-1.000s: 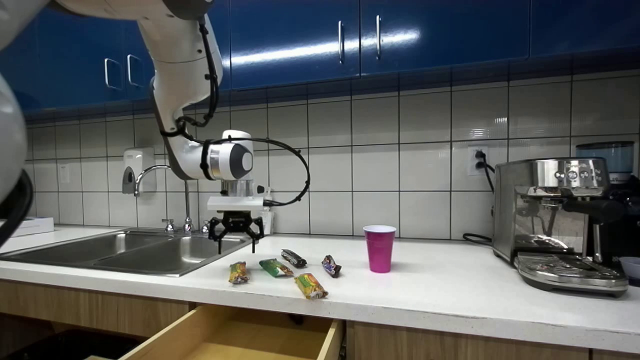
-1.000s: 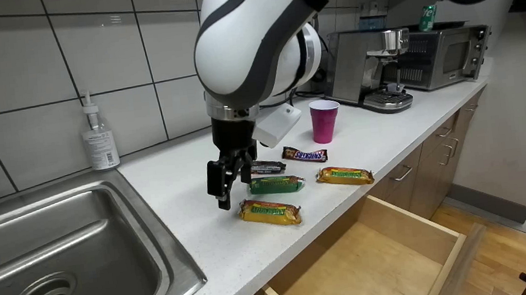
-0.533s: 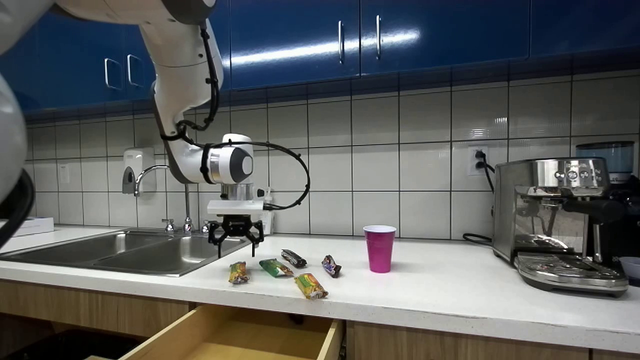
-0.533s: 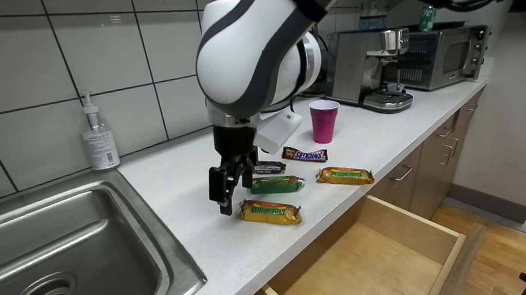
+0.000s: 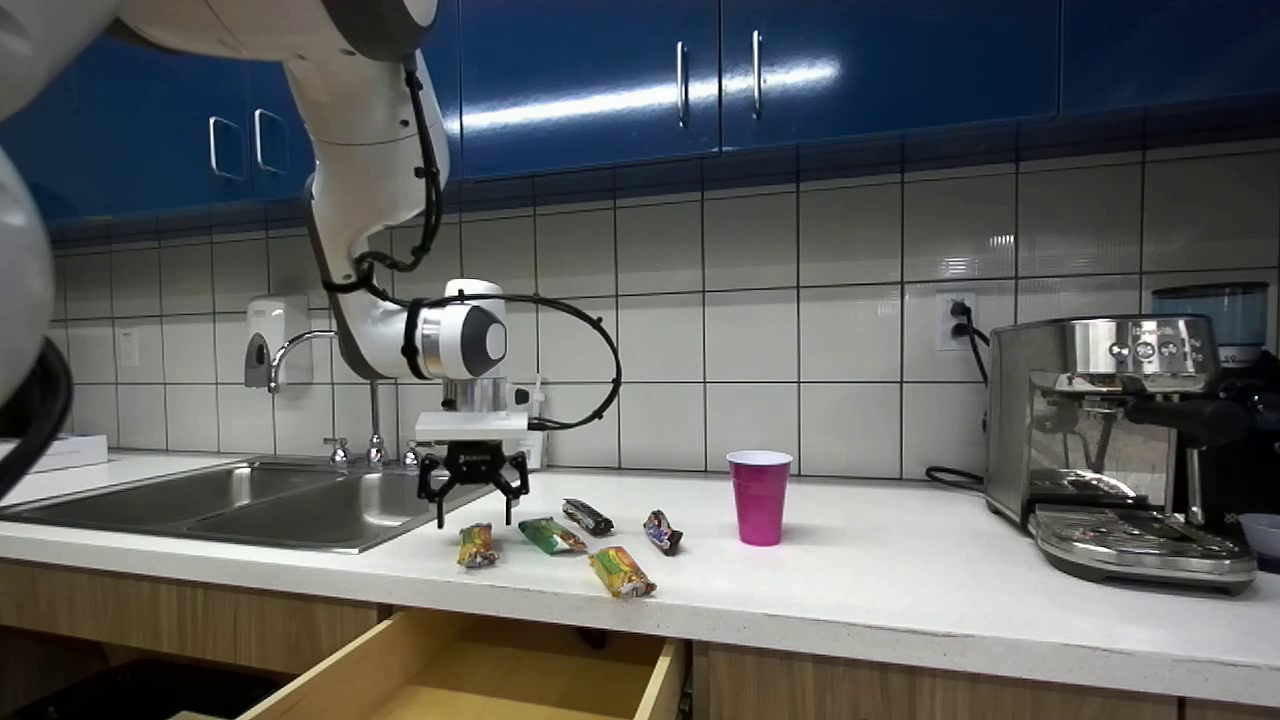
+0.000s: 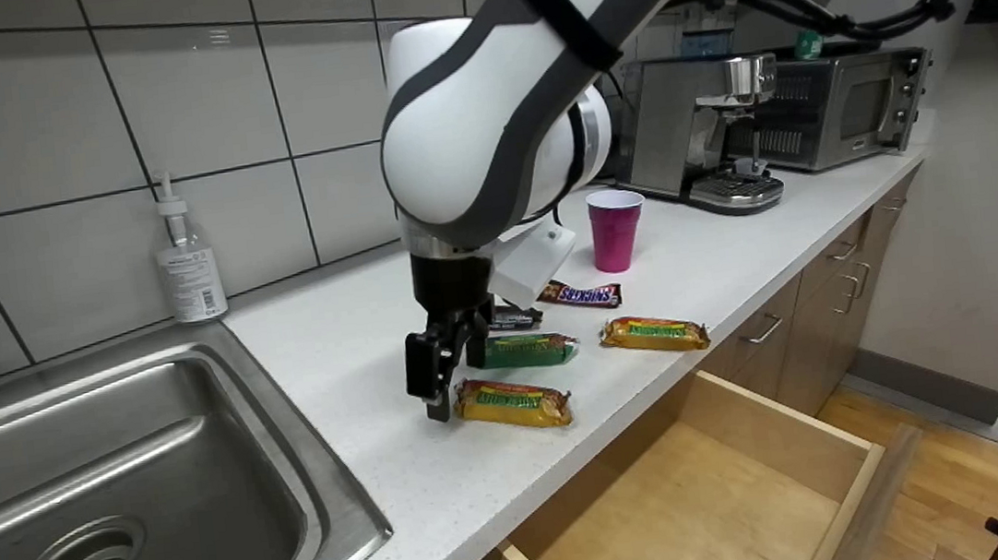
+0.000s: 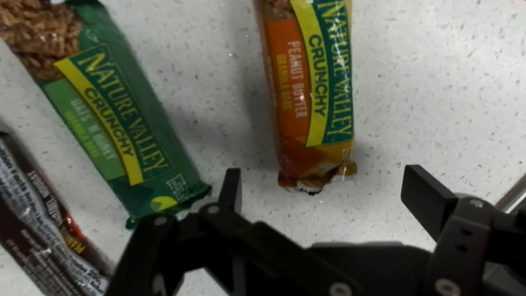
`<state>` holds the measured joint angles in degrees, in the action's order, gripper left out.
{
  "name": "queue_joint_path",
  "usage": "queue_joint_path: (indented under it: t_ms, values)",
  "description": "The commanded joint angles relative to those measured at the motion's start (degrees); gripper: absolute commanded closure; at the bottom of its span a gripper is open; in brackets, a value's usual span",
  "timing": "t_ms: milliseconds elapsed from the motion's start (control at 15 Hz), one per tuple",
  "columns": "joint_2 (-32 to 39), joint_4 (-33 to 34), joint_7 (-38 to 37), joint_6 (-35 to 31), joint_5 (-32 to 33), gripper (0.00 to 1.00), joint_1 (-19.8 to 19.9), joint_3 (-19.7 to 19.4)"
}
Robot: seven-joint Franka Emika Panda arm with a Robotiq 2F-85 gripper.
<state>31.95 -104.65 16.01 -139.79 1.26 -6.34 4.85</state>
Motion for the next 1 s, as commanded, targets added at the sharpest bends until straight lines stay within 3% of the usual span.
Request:
queue_joint_path:
  t_ms: [0, 933]
  values:
    - [0.0, -0.8, -1.3, -1.6, 2.7, 0.0, 0.3, -0.1]
    - [-0.7, -3.0, -1.7, -2.2, 3.3, 0.0, 0.3, 0.1]
